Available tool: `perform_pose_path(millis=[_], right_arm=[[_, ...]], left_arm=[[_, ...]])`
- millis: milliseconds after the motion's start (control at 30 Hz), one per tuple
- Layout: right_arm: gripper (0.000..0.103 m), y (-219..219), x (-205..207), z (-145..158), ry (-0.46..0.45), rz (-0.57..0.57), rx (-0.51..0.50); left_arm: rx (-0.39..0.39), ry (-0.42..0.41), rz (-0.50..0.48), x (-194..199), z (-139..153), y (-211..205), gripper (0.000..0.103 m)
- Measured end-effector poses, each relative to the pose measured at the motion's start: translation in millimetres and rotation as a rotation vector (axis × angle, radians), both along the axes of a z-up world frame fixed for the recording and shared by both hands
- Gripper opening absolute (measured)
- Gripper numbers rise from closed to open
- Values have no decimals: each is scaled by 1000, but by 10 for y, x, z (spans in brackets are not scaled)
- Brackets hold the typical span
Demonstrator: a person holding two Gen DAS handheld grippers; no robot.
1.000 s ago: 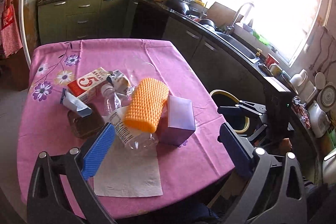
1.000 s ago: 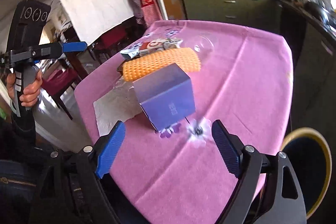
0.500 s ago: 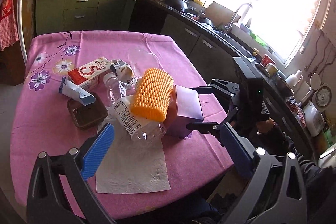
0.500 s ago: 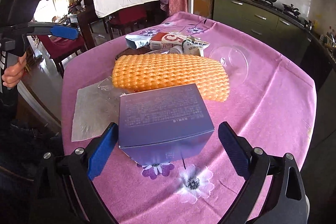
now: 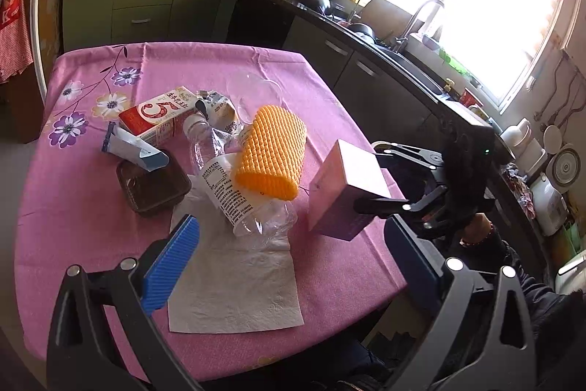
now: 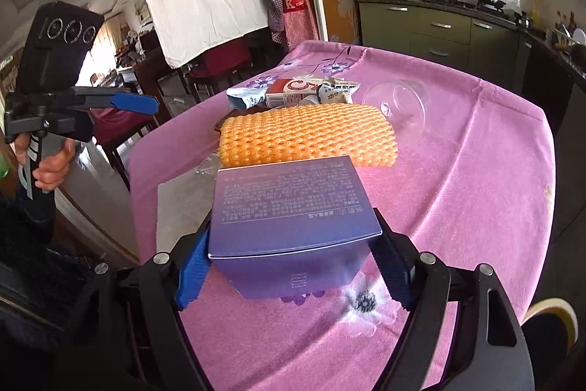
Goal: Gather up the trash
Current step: 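Grasp the purple box with the right gripper, then carry the purple box over the bin and release it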
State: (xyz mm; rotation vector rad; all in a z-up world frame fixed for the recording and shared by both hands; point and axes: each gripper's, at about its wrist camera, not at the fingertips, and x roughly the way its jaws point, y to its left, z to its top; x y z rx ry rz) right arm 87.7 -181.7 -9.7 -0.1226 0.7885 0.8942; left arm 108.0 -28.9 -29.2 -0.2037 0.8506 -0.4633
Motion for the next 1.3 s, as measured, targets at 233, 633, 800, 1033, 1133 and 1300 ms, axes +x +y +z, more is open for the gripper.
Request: perform_pose_path(millis=[233, 633, 800, 1033, 1133, 1300], right_arm=[[77, -736, -294, 442, -26, -199, 70], [77, -2418, 21, -96, 122, -866, -162], [86, -2786, 141, -499, 220, -1006, -129], [88, -2572, -97, -339, 199, -967, -35], [89, -2371, -251, -238, 163, -932, -42], [91, -2061, -465, -170, 136, -886, -45]], left_arm=[[0, 13, -32, 5, -66, -80, 96], [29, 7, -77, -13, -50, -240, 96], [62, 16, -91, 30, -63, -316, 96], [108, 45, -109, 238, -121, -436, 96], [130, 83, -113, 410, -147, -496, 96], [223, 111, -131, 753, -102, -631, 96]])
